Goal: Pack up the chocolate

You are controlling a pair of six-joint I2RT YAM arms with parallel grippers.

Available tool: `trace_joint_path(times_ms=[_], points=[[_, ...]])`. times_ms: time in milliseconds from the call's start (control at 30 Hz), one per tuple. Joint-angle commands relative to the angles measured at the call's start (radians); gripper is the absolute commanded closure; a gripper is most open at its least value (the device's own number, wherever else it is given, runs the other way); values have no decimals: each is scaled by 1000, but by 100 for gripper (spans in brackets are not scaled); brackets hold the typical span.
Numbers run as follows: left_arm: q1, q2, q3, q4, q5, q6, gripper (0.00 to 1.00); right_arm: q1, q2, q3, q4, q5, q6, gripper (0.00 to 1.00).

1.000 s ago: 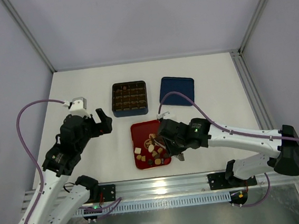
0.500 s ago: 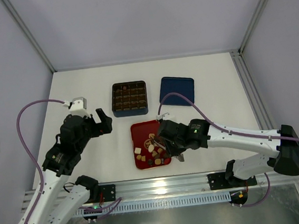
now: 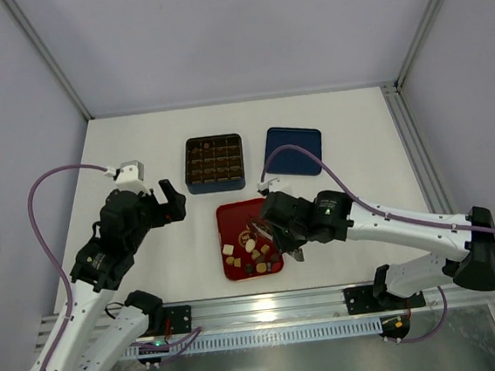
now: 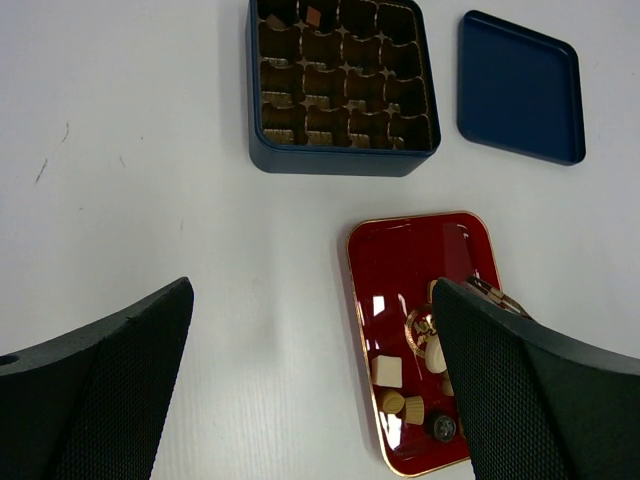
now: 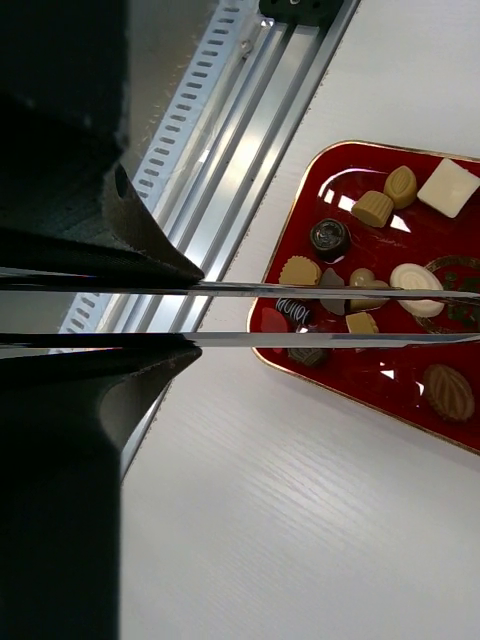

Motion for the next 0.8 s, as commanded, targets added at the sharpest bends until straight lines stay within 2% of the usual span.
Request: trace_joint_path(times_ms=[0,133,367,600,767], points=[[-2,-7,19,7,-3,-3,0,3,-26,74,-28,54,-37,73],[-2,-10,18,7,-4,-3,0,-32,-12,142,-25,53,-91,73],[-2,3,18,10,0,-5,0,-180,107,324,61,27,-237,73],[-2,13,19,16,-4,-3,0,-331,325,528,193,-33,-355,73],[-2,22,19,22,-6,-3,0,-399,520,706,205,-70,-393,73]])
